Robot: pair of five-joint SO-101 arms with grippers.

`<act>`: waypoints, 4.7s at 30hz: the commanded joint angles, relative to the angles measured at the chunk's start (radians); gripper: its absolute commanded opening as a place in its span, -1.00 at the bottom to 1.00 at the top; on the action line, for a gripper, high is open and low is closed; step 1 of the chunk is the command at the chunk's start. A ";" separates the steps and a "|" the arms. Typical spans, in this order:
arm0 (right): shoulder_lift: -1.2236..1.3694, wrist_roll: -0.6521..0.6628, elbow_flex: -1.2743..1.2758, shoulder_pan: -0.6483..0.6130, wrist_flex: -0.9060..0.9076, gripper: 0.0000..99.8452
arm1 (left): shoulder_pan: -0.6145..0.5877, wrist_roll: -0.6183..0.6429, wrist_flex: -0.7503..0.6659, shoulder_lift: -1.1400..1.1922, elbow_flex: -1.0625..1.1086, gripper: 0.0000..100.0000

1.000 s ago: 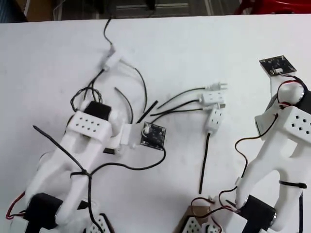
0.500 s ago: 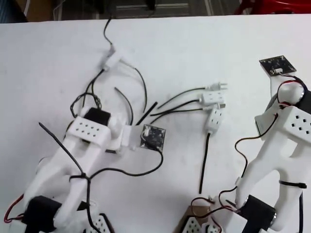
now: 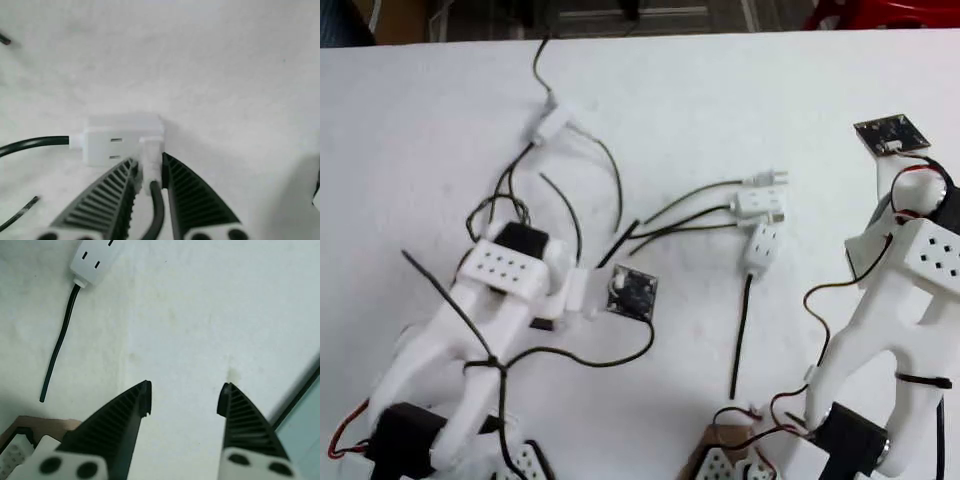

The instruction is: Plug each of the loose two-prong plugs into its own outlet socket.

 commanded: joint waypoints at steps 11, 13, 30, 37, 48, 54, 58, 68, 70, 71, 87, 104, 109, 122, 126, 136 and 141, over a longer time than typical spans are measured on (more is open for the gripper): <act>-0.027 0.008 -0.003 0.001 -0.004 -0.56 | 0.007 -0.572 -0.184 0.228 -0.005 -0.95; -0.027 0.008 -0.003 0.001 -0.004 -0.56 | 0.004 -0.571 -0.169 0.252 -0.034 -0.95; -0.027 0.008 -0.003 -0.002 -0.004 -0.56 | 0.045 -0.212 -0.253 0.291 -0.158 -0.55; -0.027 0.008 -0.003 -0.001 -0.004 -0.56 | 0.016 0.120 -0.127 0.291 -0.423 -0.41; -0.028 0.009 0.061 -0.008 -0.022 -0.56 | -0.087 1.048 -0.103 0.297 -0.488 -0.41; -0.028 0.009 0.115 -0.005 -0.054 -0.56 | -0.044 1.212 -0.107 0.300 -0.370 -0.40; -0.030 0.023 0.117 -0.007 -0.054 -0.56 | 0.018 1.292 -0.155 0.300 -0.293 -0.40; -0.033 0.037 0.117 -0.050 -0.047 -0.56 | 0.019 1.596 -0.359 0.300 -0.178 -0.41; -0.036 0.037 0.118 -0.050 -0.045 -0.56 | 0.024 1.599 -0.385 0.300 -0.152 -0.41; -0.036 0.037 0.118 -0.050 -0.045 -0.56 | 0.024 1.602 -0.388 0.302 -0.143 -0.41; -0.038 0.043 0.114 -0.035 -0.010 -0.56 | 0.002 1.605 -0.290 0.506 -0.336 -0.95; -0.035 0.044 0.118 -0.018 -0.012 -0.56 | -0.323 2.053 -0.247 0.501 -0.959 -0.95; -0.030 0.043 0.120 -0.018 -0.010 -0.56 | -0.371 2.074 -0.247 0.791 -1.257 -0.95; -0.028 0.040 0.121 -0.024 -0.010 -0.56 | -0.438 1.907 -0.063 1.512 -2.150 -0.54; -0.028 0.038 0.121 -0.025 -0.010 -0.56 | -0.429 1.826 0.081 1.587 -2.427 -0.43; -0.028 -0.163 0.189 -0.344 -0.019 -0.56 | -0.510 1.826 0.321 1.466 -2.412 -0.43; -0.027 -0.361 0.241 -0.513 -0.179 -0.56 | -0.493 1.881 0.448 1.465 -2.403 -0.43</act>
